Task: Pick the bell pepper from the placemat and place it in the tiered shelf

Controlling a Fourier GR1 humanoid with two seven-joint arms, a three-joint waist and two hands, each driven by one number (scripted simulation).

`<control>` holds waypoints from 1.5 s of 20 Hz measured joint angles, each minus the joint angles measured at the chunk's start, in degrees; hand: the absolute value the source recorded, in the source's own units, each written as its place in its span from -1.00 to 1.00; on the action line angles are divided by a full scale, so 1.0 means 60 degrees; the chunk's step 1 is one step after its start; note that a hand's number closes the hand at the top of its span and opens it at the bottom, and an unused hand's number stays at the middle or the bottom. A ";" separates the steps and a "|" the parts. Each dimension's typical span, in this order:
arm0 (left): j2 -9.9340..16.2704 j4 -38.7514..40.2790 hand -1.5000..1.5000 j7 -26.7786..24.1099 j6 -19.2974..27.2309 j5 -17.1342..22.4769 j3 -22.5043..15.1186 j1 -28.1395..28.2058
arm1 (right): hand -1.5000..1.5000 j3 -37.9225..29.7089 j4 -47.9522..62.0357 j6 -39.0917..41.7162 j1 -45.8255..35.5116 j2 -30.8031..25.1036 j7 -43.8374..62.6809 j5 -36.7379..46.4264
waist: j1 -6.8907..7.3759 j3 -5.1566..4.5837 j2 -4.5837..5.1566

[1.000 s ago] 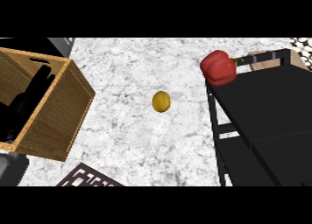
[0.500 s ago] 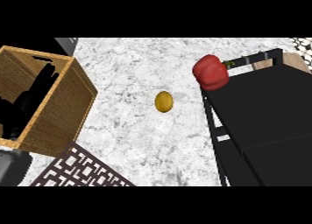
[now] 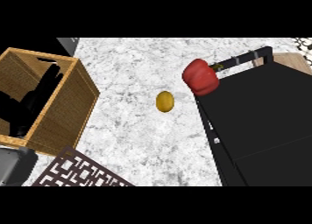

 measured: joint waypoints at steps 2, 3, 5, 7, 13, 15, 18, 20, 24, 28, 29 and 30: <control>-0.0012 0.0000 0.00 -0.0012 -0.0051 -0.0012 -0.0035 -0.0018 | 1.00 0.0666 -0.0011 0.0107 -0.0044 0.0046 -0.0021 0.0052 | 0.0079 -0.0112 -0.0065; -0.0015 0.0000 0.00 -0.0019 -0.0065 -0.0028 -0.0049 -0.0073 | 1.00 0.1108 -0.0005 0.0232 0.0028 0.0102 -0.0046 0.0064 | 0.0140 -0.0164 -0.0060; -0.0034 -0.0047 0.00 -0.0044 -0.0109 -0.0046 -0.0102 -0.0144 | 1.00 0.1870 0.0057 0.0524 0.0221 0.0008 -0.0112 0.0066 | 0.0328 -0.0297 -0.0044; -0.0068 -0.0070 0.00 -0.0045 -0.0141 -0.0065 -0.0168 -0.0204 | 1.00 0.2336 0.0051 0.0799 0.0233 -0.0108 -0.0159 0.0063 | 0.0449 -0.0483 -0.0103; -0.0087 -0.0010 0.00 -0.0002 -0.0175 -0.0099 -0.0228 -0.0303 | 1.00 0.2890 0.0070 0.1004 0.0021 -0.0010 -0.0266 0.0101 | 0.0423 -0.0558 -0.0295; -0.0066 0.0025 0.00 0.0053 -0.0158 -0.0081 -0.0183 -0.0337 | 1.00 0.2942 0.0108 0.0949 -0.0107 0.0035 -0.0269 0.0131 | 0.0339 -0.0497 -0.0323; -0.0085 0.0109 0.00 0.0065 -0.0126 -0.0121 -0.0203 -0.0320 | 1.00 0.2957 0.0237 0.0819 -0.0401 0.0067 -0.0277 0.0253 | 0.0278 -0.0378 -0.0288; -0.0086 0.0145 0.00 0.0102 -0.0120 -0.0121 -0.0205 -0.0310 | 1.00 0.2968 0.0307 0.0712 -0.0580 0.0090 -0.0268 0.0422 | 0.0256 -0.0298 -0.0263; -0.0084 0.0162 0.00 0.0125 -0.0105 -0.0119 -0.0176 -0.0352 | 1.00 0.3024 0.0494 0.0524 -0.0912 0.0072 -0.0194 0.0732 | 0.0254 -0.0213 -0.0210; -0.0102 0.0179 0.00 0.0101 -0.0117 -0.0145 -0.0207 -0.0316 | 1.00 0.3078 0.0819 0.0417 -0.1255 0.0008 -0.0075 0.0978 | 0.0317 -0.0164 -0.0151; -0.0104 0.0185 0.00 0.0086 -0.0127 -0.0163 -0.0223 -0.0331 | 1.00 0.3085 0.0933 0.0429 -0.1375 -0.0018 -0.0032 0.1057 | 0.0333 -0.0149 -0.0127; -0.0105 0.0174 0.00 0.0097 -0.0148 -0.0156 -0.0230 -0.0359 | 1.00 0.3095 0.1038 0.0448 -0.1495 -0.0043 0.0015 0.1130 | 0.0362 -0.0136 -0.0111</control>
